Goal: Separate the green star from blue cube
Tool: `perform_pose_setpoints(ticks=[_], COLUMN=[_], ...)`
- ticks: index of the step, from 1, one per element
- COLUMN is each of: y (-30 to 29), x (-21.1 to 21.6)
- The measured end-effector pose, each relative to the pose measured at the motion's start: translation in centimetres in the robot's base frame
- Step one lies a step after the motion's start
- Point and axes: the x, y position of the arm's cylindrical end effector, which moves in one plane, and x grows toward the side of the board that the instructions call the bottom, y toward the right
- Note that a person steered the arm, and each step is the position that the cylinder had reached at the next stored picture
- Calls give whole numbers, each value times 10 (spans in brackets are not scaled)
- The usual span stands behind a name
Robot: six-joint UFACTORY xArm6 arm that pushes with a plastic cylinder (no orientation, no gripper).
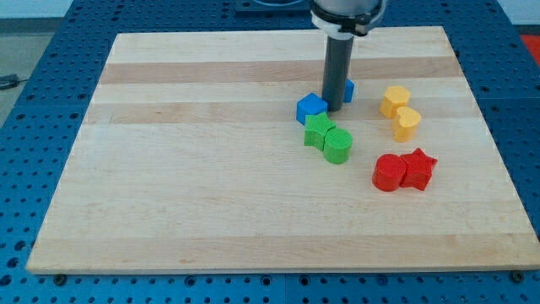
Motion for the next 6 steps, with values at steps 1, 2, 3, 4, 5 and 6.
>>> perform_pose_setpoints(ticks=[1, 2, 3, 4, 5, 6], y=[11, -7, -37, -67, -82, -84], x=[18, 30, 39, 44, 46, 35])
